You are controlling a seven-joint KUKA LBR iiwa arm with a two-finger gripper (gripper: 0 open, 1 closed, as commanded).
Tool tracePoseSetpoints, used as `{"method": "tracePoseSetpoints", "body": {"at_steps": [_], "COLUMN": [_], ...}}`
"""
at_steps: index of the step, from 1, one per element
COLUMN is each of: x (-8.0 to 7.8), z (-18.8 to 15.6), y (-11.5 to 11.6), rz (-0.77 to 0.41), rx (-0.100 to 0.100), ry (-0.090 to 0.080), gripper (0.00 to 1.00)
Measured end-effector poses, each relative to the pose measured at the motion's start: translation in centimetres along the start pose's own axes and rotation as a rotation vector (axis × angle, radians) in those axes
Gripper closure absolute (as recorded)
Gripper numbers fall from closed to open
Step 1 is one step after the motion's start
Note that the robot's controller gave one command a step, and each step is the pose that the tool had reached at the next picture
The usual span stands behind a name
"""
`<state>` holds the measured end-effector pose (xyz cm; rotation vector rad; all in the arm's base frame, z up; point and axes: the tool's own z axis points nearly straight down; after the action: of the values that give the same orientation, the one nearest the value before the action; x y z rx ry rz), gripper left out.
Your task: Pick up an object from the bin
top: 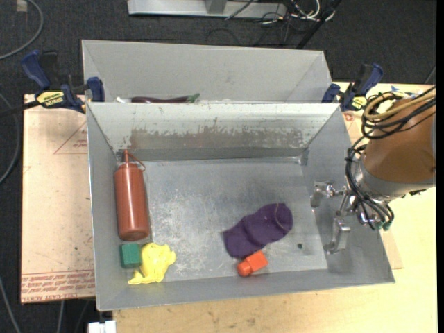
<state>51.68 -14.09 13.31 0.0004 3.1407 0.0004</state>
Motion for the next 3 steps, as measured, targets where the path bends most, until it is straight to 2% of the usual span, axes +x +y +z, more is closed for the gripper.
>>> {"method": "tracePoseSetpoints", "body": {"at_steps": [1, 2, 3], "x": [-2.2, -1.6, -1.6], "z": [4.1, 5.8, 5.8], "y": [3.3, 6.8, 6.8], "rz": [-0.001, -0.058, -0.058], "rx": [0.0, -0.001, -0.001], "ry": [-0.002, -0.001, -0.001], "gripper": [0.0, 1.0, 1.0]}}
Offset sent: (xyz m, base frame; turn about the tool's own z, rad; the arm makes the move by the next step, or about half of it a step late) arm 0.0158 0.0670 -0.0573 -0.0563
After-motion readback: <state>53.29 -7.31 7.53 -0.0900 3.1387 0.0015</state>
